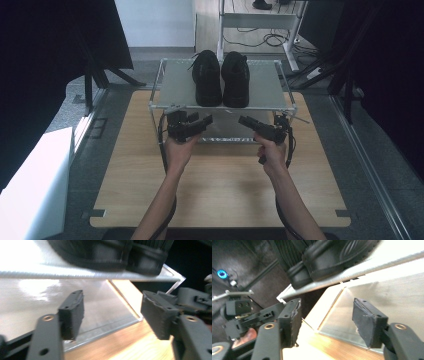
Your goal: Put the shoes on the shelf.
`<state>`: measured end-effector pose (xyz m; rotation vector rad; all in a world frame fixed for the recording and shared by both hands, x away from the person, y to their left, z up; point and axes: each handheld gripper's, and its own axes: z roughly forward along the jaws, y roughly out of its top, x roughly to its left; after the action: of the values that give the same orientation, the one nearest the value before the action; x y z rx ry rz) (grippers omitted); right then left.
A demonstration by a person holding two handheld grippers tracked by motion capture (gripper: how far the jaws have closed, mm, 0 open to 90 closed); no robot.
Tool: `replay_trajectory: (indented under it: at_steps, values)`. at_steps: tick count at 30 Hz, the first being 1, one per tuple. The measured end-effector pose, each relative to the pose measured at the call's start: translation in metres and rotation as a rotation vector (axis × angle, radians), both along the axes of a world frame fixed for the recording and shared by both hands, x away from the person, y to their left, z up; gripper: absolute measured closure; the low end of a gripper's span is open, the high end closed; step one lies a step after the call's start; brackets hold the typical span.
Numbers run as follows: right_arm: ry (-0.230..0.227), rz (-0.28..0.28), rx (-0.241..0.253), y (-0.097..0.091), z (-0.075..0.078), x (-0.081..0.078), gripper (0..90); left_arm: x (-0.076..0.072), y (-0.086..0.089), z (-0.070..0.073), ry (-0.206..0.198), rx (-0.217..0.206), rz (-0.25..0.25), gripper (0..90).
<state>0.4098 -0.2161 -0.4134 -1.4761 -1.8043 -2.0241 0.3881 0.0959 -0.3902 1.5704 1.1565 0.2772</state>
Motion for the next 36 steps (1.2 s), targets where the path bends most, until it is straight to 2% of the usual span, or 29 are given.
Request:
replay_trajectory:
  at_steps: [3, 7, 10, 12, 15, 18, 23, 28, 31, 36]
  values:
    - [-0.017, 0.009, -0.036, -0.004, -0.002, -0.005, 36.1, -0.006, 0.001, -0.003, -0.005, 0.009, -0.005, 25.9]
    - [-0.055, 0.029, -0.093, -0.008, -0.005, -0.012, 31.3, -0.016, 0.002, -0.005, -0.012, 0.070, -0.016, 19.0]
    - [-0.081, 0.043, -0.149, -0.011, -0.004, -0.020, 28.5, -0.024, 0.004, -0.007, -0.017, 0.086, -0.016, 14.9]
    - [-0.106, 0.052, -0.179, -0.013, -0.003, -0.025, 26.6, -0.029, 0.007, -0.010, -0.017, 0.097, -0.011, 14.0]
    - [-0.121, 0.061, -0.236, -0.016, -0.002, -0.033, 23.3, -0.037, 0.012, -0.014, -0.012, 0.121, -0.007, 13.2]
    - [-0.136, 0.070, -0.296, -0.018, -0.003, -0.042, 19.2, -0.046, 0.016, -0.018, -0.012, 0.162, -0.002, 10.9]
    - [-0.145, 0.079, -0.391, -0.021, -0.007, -0.054, 15.4, -0.062, 0.024, -0.023, -0.009, 0.225, 0.003, 6.0]
    - [-0.147, 0.077, -0.490, -0.026, -0.014, -0.068, 14.2, -0.081, 0.029, -0.032, -0.011, 0.323, 0.002, 1.2]
    - [-0.123, 0.090, -0.508, -0.032, -0.022, -0.076, 13.8, -0.090, 0.033, -0.040, 0.000, 0.345, -0.001, 0.4]
    - [-0.092, 0.107, -0.596, -0.039, -0.040, -0.090, 12.7, -0.104, 0.037, -0.057, 0.023, 0.378, -0.007, 0.2]
